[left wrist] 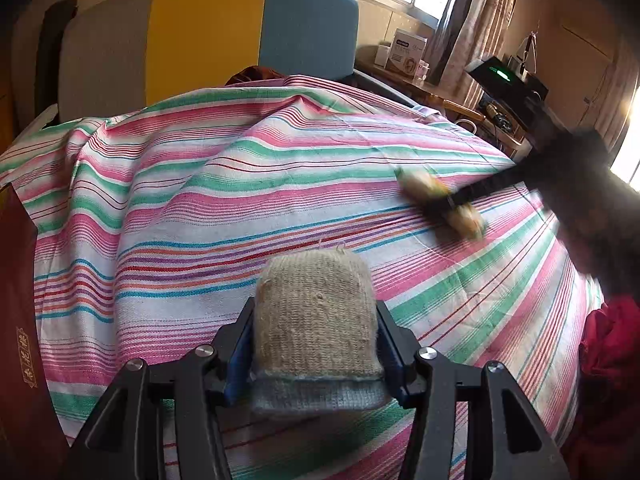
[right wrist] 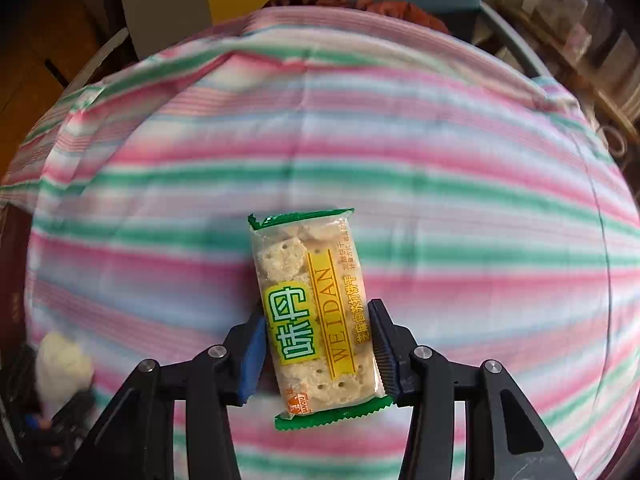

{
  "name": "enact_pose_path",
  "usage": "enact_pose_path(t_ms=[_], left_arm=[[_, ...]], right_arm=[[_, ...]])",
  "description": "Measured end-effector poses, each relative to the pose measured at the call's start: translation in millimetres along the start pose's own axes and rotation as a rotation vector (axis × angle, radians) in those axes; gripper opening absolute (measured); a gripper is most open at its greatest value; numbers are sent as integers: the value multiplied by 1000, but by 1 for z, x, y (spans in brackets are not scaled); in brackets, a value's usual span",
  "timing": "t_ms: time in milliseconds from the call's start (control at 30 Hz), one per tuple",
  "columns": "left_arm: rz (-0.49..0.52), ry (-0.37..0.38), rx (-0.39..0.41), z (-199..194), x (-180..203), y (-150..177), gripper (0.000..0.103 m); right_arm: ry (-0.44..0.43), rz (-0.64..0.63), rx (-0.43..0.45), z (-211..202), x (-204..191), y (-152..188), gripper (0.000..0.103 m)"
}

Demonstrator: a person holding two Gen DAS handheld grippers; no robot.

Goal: Organize objects
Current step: 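Grasp the WEIDAN cracker packet with the right gripper, then carry the knitted sock bundle with the left gripper into the tray and release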

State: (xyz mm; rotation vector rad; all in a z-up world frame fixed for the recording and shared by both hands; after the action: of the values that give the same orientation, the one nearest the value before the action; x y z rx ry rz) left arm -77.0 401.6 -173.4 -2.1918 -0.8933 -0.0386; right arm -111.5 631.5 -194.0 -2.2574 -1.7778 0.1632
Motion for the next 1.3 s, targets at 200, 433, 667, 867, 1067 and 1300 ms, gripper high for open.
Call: enact_pose_path(t_ms=[200,433,667,867,1067,1300], left_arm=[[-6,7,0,-1,0,0,55],[1,-2,-4,-1,1,1,55],[-17,20,0,-1,-1,0,55],[-19,24,3,-1,-1,0,55],[-21,26,5,-1,-1,0,55],[-9,10,2,1,0,1,55]], right_arm=[[-32,101,-45,-18,-22,56,50],[-41,128,-23,-21,-26,78,58],[-21,77,35,-21,-33,84,75],[-27,71,41,-21,-34,84,77],[10,96,67,-33,-41,87,48],[9,66,61,-30,-44,86,51]])
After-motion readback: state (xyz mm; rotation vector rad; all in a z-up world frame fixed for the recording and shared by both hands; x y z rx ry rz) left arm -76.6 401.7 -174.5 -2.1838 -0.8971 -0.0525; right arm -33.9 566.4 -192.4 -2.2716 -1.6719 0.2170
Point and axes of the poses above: each gripper's, at about its wrist camera, not at the fingertips, and z roughly the way its jaws point, x to its right, y to its underside, the point moved 10 cm from there along z, roughly the way its jaws point, and after that the axes turned 7 degrees about y, right-handed, at the moved point
